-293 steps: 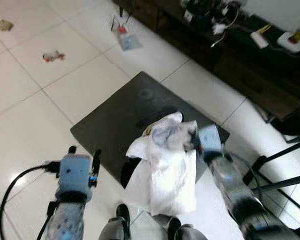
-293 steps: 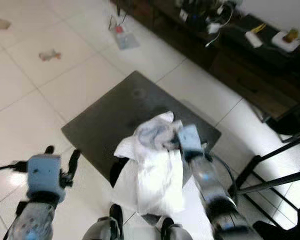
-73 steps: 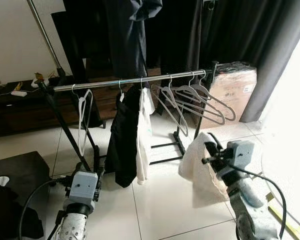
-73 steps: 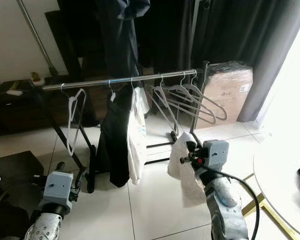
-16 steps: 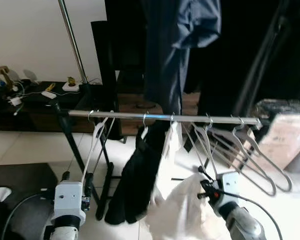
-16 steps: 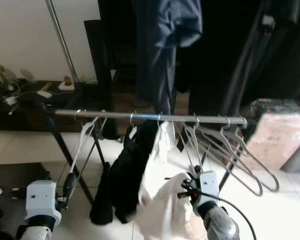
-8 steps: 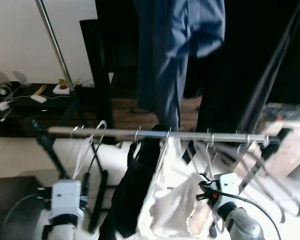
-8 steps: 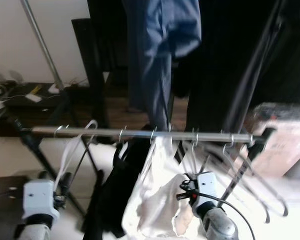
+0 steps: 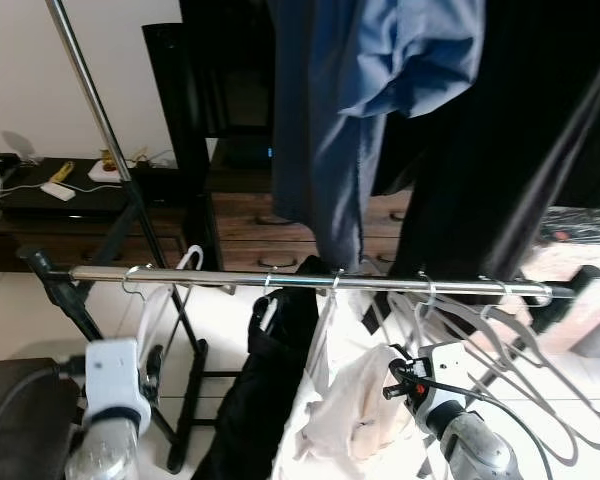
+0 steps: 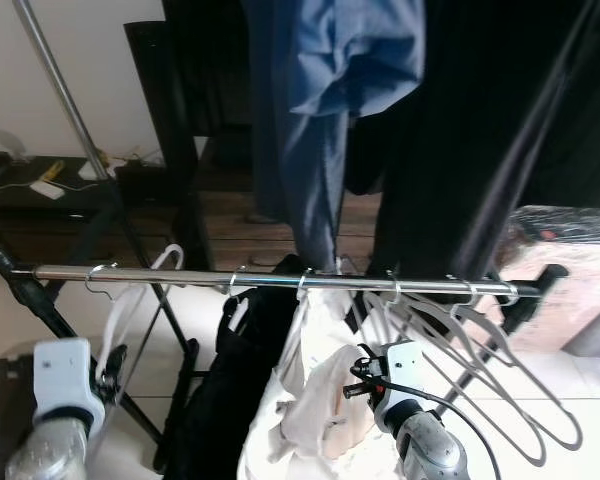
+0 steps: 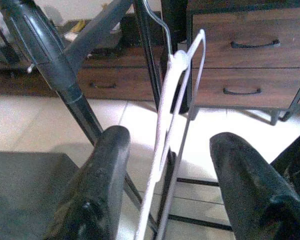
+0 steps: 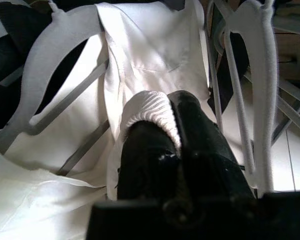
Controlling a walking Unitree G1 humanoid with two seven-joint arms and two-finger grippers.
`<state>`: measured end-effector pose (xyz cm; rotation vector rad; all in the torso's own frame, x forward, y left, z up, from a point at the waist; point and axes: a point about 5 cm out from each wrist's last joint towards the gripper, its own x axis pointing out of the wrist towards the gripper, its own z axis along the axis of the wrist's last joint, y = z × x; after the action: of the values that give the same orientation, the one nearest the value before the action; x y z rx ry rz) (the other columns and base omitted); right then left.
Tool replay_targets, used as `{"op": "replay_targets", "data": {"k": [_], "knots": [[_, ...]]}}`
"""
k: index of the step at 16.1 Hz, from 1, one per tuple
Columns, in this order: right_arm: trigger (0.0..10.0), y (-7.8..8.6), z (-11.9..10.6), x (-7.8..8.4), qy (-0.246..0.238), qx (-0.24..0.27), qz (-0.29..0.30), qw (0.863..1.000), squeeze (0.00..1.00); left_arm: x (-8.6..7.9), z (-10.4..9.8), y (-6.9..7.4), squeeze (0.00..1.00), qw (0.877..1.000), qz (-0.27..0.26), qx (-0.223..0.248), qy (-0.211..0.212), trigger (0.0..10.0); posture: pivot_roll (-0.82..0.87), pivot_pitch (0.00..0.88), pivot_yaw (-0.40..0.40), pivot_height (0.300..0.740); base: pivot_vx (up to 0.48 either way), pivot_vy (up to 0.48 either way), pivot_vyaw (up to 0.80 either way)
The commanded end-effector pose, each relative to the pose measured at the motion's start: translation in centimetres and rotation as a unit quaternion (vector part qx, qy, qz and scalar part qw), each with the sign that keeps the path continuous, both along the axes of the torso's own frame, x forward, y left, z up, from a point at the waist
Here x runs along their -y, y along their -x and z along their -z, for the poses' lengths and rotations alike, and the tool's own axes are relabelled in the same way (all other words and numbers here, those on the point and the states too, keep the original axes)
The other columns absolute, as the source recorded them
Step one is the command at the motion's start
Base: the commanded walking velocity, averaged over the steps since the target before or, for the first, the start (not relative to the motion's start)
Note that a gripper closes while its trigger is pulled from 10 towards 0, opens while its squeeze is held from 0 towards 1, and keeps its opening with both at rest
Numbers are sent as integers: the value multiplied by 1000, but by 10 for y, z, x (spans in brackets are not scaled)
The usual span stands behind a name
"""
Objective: Hang hanger
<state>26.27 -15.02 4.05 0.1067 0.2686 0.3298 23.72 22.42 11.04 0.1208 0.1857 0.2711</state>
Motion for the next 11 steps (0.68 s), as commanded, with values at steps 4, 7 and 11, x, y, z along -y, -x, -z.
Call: {"op": "replay_targets", "data": {"k": [4,7,11], "knots": [[10000,-4,-6,-1,-4,9,-2,1000,0,-11,14,-27,937,994,33,-74,79,10000,134,128,-64,740,0,0,0],[10000,-5,-7,-2,-5,10,-2,1000,0,-15,14,-50,0,992,40,-92,70,10000,130,136,-65,740,0,0,0],[10000,-6,-8,-3,-5,12,-2,1000,0,-23,4,-76,0,995,17,-82,46,10000,125,140,-68,740,0,0,0]]}}
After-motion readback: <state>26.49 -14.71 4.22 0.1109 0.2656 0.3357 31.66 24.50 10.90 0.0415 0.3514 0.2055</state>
